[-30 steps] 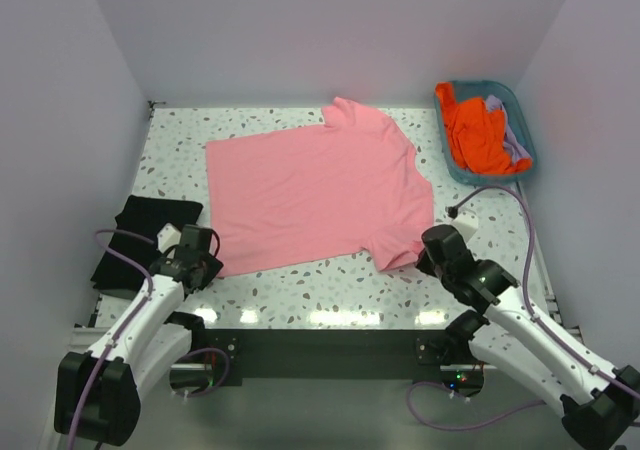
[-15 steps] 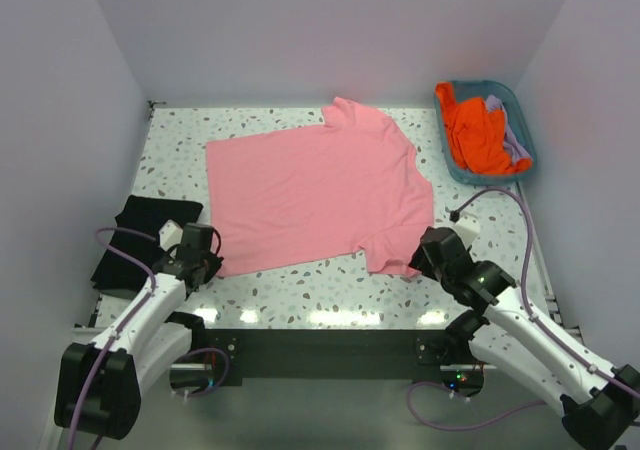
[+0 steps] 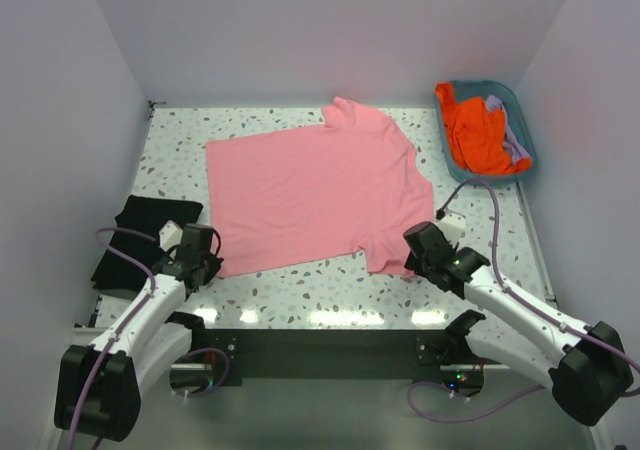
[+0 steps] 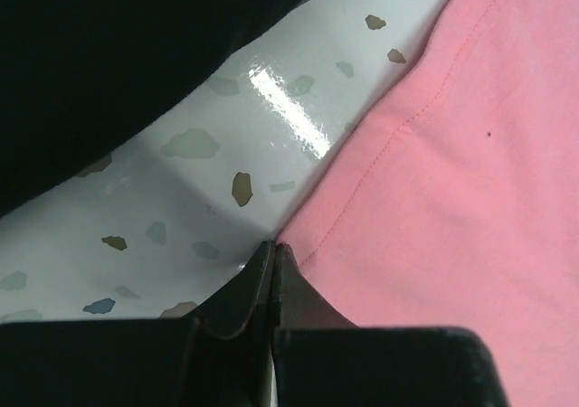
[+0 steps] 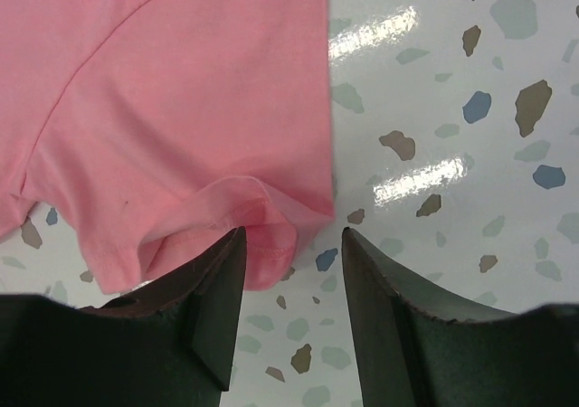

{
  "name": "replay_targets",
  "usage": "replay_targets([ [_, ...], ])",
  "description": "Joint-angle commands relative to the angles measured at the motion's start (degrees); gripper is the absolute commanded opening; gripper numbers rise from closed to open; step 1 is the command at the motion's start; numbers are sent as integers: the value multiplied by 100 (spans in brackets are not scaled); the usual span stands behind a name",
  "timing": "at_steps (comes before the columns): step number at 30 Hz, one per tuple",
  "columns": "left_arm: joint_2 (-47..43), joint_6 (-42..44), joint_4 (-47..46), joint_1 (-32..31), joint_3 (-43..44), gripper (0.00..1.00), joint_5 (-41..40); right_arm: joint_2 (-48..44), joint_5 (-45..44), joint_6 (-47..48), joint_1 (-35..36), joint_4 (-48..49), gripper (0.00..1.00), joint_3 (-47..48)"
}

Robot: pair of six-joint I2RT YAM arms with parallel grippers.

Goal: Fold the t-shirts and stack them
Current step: Flatten the tshirt out

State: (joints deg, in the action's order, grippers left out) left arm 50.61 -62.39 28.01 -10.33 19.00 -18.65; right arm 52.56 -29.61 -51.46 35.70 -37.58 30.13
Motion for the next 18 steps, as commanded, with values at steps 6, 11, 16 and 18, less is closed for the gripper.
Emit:
replay_targets([
  [6, -69, 139, 222, -31, 147, 0, -112, 448, 34, -259, 24, 700, 30, -271],
  [11, -95, 148, 275, -31, 191, 0, -138, 431, -1, -259, 24, 568, 8, -210],
  [16, -121, 131, 424, -31, 305, 0, -165, -323, -317, -303, 24, -397, 0, 89],
  [18, -165, 122, 477, -31, 349, 0, -173, -962, -248, -313, 24, -443, 0, 142],
])
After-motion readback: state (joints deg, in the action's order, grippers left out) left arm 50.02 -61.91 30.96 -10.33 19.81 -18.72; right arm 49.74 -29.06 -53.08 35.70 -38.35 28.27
